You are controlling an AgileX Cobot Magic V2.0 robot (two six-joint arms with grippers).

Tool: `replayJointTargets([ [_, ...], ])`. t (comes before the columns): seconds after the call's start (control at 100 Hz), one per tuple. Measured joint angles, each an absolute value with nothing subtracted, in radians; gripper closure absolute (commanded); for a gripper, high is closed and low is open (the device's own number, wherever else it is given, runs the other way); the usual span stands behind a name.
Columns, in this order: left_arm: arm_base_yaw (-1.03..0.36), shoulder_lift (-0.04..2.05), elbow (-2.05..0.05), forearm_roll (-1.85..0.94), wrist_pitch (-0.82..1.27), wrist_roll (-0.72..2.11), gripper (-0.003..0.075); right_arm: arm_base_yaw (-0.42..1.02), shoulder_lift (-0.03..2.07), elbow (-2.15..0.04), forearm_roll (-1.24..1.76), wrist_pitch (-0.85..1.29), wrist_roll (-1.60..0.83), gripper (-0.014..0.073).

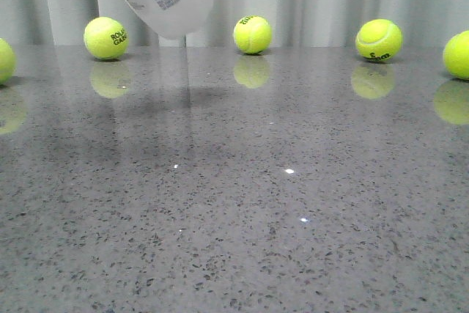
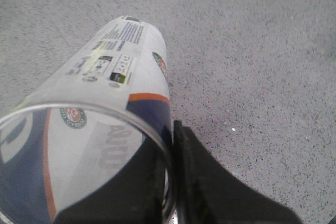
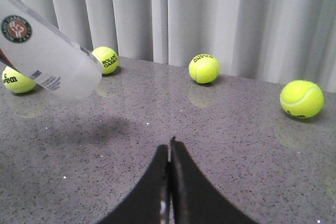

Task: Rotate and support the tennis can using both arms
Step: 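Lift the can's end with the left gripper, tilting it upright, then set the can upright on the table and open the left gripper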

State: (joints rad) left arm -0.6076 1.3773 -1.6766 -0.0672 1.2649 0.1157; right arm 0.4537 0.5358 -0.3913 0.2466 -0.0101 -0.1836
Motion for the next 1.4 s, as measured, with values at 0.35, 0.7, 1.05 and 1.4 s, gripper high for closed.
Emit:
replayJointTargets([
  [0.35,-0.674,1.539,-1.682,-0.063,1.255,0.113,0.0733,0.454,0.536,-0.391,0.247,-0.010,-0.184,0.0653],
  [0.7,-0.674,1.565,-1.752,-0.065,1.261,0.127,0.0250,0.454,0.536,-0.391,0.247,-0.010,-0.184,0.0653],
  [1.05,-0.674,1.755,-1.976,-0.064,1.262,0.135,0.0259,0.454,0.536,-0.391,0.247,-0.010,-0.184,0.0653],
  [1.4,-0.582,1.813,-2.088,-0.052,1.263,0.144,0.0259,0.454,0.536,-0.391,0.247,-0.010,-0.184,0.0653],
])
